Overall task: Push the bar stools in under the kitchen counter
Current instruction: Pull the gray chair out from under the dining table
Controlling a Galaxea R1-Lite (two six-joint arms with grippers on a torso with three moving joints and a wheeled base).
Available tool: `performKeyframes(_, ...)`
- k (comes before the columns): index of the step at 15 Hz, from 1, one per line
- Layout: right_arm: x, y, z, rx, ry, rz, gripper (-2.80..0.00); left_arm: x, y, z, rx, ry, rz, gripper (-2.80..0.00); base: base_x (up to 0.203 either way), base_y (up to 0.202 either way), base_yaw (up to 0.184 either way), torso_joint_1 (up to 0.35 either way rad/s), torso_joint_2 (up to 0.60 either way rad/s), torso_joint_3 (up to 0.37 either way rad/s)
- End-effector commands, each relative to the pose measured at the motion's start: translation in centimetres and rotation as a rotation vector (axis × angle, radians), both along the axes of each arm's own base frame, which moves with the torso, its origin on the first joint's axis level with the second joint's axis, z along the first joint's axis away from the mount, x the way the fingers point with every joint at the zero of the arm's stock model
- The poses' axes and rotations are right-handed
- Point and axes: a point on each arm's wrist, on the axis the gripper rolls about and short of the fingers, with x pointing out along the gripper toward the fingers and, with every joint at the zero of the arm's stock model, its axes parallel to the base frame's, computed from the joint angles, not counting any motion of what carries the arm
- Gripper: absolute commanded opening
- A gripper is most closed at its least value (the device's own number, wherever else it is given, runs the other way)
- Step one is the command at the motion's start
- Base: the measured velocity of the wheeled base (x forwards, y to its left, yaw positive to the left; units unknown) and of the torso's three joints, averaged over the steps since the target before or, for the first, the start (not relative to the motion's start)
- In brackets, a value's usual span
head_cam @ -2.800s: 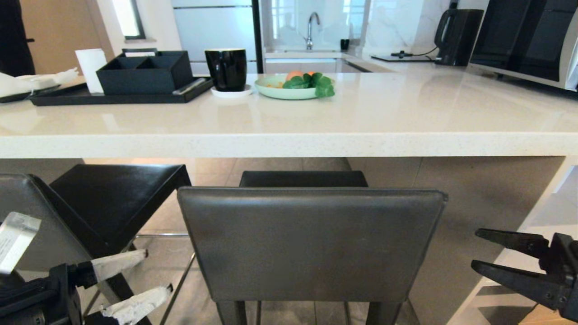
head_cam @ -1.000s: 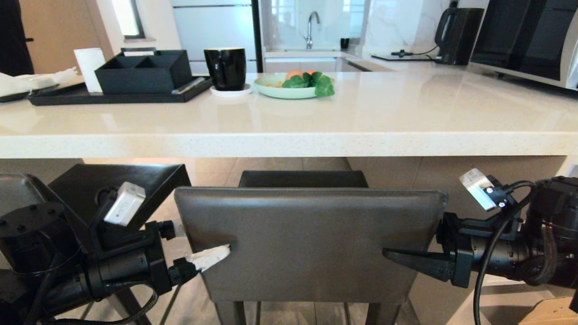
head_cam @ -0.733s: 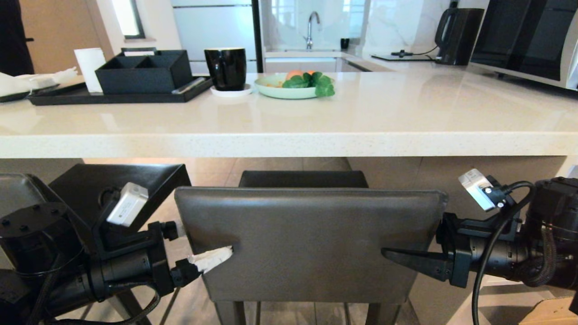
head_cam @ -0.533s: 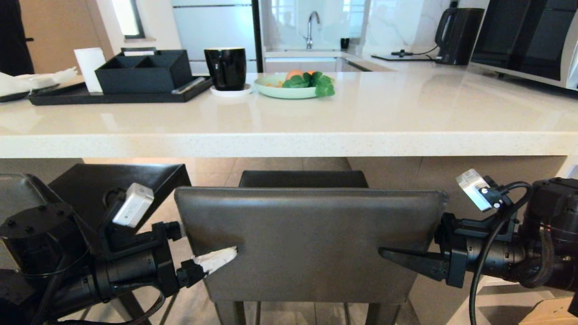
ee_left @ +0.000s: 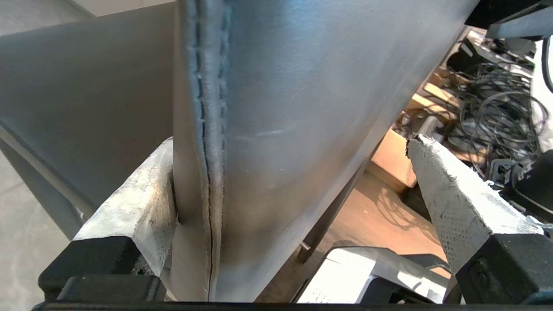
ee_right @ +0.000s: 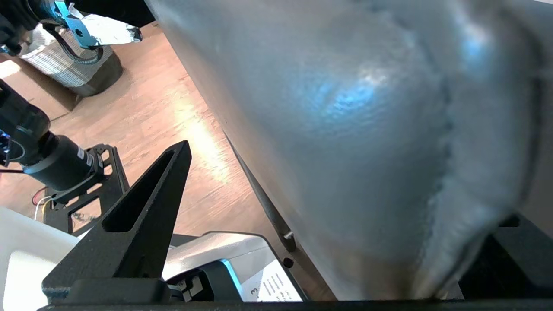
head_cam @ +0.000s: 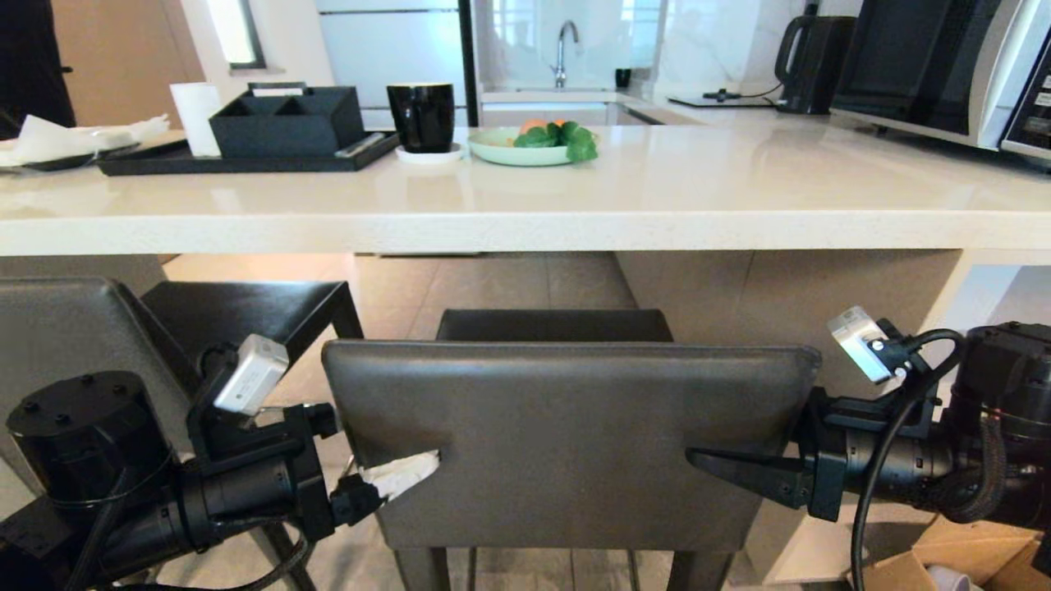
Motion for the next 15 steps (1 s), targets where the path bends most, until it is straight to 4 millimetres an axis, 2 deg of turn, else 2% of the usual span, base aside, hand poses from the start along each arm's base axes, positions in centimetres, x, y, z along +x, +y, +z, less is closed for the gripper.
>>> performKeyframes(1,-0.04,-0.02,0.17,0.004,-0.01,0.003,0.0,-0.07,-0.13,0.12,-0.004,-0.008,-0.01,0.0,-0.193,0.0,0.001,0.002,0.0,0.003)
performKeyframes(15,-0.92,-0.28,0.47,0.009,-0.022,0.002,0.0,-0.87,-0.12,0.55,-0.011,-0.024,-0.021,0.0,-0.193,0.0,-0.002,0.003,0.0,0.002)
